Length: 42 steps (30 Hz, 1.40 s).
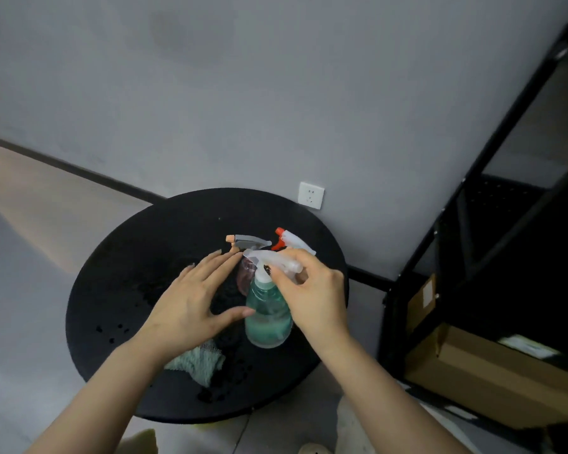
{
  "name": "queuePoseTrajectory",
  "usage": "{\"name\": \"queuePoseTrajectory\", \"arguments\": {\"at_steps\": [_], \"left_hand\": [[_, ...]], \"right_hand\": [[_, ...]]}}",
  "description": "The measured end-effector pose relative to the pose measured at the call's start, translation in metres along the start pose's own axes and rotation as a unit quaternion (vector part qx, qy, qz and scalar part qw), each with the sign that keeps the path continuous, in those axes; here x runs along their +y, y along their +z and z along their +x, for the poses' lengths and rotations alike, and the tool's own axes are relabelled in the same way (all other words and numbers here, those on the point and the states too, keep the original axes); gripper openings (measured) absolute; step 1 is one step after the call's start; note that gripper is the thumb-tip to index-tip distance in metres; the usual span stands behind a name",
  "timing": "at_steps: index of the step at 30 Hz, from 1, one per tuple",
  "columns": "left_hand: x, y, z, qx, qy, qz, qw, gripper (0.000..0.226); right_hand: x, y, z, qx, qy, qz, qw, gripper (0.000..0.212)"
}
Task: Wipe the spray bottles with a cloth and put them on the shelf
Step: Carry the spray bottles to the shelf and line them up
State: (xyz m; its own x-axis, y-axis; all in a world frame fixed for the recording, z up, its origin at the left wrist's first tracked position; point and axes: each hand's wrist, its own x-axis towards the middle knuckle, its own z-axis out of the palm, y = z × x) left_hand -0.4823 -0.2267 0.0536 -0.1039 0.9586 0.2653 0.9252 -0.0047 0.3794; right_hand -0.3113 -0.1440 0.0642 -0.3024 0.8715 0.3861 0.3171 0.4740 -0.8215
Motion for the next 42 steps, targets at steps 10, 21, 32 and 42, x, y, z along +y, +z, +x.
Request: {"name": "queuePoseTrajectory", "arguments": {"at_steps": [10, 21, 32, 42], "left_hand": [[0.131, -0.011, 0.047, -0.016, 0.154, -0.031, 0.987, 0.094], [0.255, 0.017, 0.087, -0.044, 0.252, -0.031, 0.966, 0.091], [0.336, 0.065, 0.119, -0.066, 0.297, -0.034, 0.952, 0.089], [0.353, 0.111, 0.144, -0.095, 0.286, -0.054, 0.952, 0.092]], "right_hand": [[-0.014, -0.144, -0.014, 0.109, 0.018, -0.013, 0.994, 0.013], [0.011, -0.288, -0.03, 0.185, 0.061, -0.073, 0.978, 0.014], [0.067, -0.365, -0.001, 0.242, 0.085, -0.113, 0.96, 0.011], [0.121, -0.368, 0.077, 0.264, 0.133, -0.128, 0.947, 0.018]]}}
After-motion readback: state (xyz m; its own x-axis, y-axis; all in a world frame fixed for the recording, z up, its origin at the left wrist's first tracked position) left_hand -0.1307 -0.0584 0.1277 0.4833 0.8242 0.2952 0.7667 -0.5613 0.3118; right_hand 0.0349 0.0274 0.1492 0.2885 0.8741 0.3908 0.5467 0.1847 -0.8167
